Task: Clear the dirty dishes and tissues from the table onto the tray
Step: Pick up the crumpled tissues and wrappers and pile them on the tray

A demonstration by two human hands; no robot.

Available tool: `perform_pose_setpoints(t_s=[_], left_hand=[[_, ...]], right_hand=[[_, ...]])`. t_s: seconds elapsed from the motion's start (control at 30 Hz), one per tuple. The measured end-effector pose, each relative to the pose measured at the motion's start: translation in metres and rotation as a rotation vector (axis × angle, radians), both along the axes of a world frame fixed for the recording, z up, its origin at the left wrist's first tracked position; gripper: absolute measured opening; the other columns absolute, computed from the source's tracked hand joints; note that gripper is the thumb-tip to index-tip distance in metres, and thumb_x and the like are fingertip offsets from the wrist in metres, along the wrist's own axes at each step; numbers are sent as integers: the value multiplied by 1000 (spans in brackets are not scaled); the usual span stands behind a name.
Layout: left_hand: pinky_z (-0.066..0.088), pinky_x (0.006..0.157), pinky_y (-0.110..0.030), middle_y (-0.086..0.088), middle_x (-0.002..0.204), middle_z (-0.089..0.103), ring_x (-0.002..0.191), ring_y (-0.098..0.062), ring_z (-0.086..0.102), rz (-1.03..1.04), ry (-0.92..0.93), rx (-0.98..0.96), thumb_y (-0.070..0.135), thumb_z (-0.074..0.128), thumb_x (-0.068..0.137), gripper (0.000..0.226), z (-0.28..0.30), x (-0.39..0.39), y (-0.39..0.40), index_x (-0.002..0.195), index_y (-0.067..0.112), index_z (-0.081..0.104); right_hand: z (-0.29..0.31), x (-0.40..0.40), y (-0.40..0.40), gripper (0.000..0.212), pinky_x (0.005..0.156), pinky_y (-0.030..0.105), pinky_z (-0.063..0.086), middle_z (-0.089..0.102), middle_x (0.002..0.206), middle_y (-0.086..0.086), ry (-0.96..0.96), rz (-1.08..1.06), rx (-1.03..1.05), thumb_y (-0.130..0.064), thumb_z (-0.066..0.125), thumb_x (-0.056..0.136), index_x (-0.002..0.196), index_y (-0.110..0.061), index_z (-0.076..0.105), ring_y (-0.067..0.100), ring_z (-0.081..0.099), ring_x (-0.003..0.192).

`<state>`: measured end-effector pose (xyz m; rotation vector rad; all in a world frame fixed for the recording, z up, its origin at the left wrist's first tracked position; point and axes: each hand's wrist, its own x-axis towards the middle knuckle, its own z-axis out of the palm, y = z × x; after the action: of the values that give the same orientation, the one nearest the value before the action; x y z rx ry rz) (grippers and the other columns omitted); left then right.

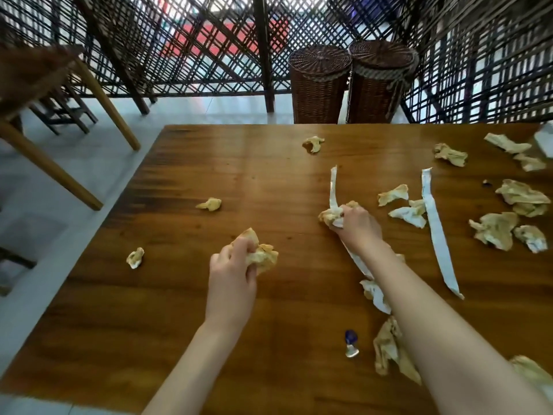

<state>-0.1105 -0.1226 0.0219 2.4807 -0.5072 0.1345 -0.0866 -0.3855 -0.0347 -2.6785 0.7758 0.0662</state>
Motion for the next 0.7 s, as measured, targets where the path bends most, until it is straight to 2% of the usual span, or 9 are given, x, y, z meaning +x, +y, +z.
perform_pose_setpoints(t_s=[0.1,0.2,0.3,0.43,0.57,0.7], left_hand=[[31,63,-7,-2,104,61,93,-12,46,2,-7,-12,2,63,86,27,-2,-4,0,106,17,54],[33,67,-12,-4,105,61,93,-14,47,10,-25,-20,2,63,85,28,2,-7,-3,107,16,53],[39,69,-22,-6,102,62,89,-20,51,-6,-48,-39,-1,63,84,26,13,-13,-10,105,13,54],[43,73,-28,-10,101,63,92,-26,54,-55,-56,-77,-3,63,83,25,41,-37,-22,103,10,55],[43,73,-30,-11,101,62,91,-23,50,-127,-38,-95,-6,62,83,27,74,-66,-38,103,9,55],[46,76,-41,-14,100,62,91,-31,52,-210,-19,-116,-10,61,81,30,112,-107,-72,104,8,55]], right_hand=[[3,-8,-1,25,65,29,40,63,104,7,-134,23,-9,-33,59,89,107,-16,60,27,59,93],[22,-15,-4,11,61,28,39,63,90,8,-282,32,-27,-22,59,88,94,-13,60,27,60,85],[57,-23,-9,14,59,28,38,61,82,7,-396,22,-16,-25,61,86,87,-11,60,23,57,76],[112,-60,-21,17,52,24,29,60,80,6,-467,-29,-39,-27,59,84,80,-11,59,18,51,71],[155,-125,-34,11,57,26,40,62,79,3,-507,-146,8,-26,62,82,79,-15,61,20,56,74],[187,-210,-56,10,56,24,42,64,80,-1,-549,-276,50,-27,63,84,81,-17,64,14,57,73]])
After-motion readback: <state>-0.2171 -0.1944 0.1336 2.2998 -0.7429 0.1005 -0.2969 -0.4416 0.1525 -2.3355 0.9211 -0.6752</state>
